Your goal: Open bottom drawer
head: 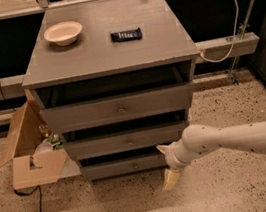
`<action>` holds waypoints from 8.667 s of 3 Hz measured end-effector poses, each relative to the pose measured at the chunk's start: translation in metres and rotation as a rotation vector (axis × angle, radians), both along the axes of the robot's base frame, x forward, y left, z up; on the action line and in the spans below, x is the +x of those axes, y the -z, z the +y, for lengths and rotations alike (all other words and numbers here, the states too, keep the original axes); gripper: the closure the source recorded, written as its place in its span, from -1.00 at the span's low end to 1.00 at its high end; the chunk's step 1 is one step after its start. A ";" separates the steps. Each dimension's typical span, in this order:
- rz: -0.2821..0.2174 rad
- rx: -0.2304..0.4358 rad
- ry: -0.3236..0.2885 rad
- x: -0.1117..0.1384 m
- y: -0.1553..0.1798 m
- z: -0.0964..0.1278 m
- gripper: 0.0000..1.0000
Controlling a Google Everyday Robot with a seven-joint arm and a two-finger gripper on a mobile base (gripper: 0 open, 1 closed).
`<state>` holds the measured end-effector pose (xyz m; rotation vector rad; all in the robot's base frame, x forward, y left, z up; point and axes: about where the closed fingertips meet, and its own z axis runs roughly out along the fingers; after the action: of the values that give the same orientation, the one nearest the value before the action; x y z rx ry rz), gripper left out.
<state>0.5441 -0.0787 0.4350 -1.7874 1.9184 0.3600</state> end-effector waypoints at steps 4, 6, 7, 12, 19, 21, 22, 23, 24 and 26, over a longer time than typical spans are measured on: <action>0.012 -0.155 -0.056 0.063 0.157 -0.026 -1.00; -0.108 -0.257 -0.086 0.116 0.214 -0.027 -1.00; -0.149 -0.290 -0.080 0.131 0.223 -0.028 -1.00; -0.120 -0.269 -0.076 0.165 0.275 -0.011 -0.22; -0.001 -0.142 -0.216 0.057 0.245 -0.002 0.23; -0.001 -0.142 -0.216 0.057 0.245 -0.002 -0.86; -0.001 -0.142 -0.216 0.057 0.243 -0.002 -1.00; 0.102 -0.153 -0.251 0.032 0.255 -0.006 -1.00; 0.175 -0.170 -0.254 0.021 0.268 -0.007 -1.00; 0.250 -0.200 -0.253 -0.003 0.279 -0.011 -0.17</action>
Offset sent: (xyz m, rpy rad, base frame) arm 0.0665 -0.0487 -0.1616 -0.1236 0.0121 0.0216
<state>0.5408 -0.0899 0.1561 -2.2174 1.9526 0.5155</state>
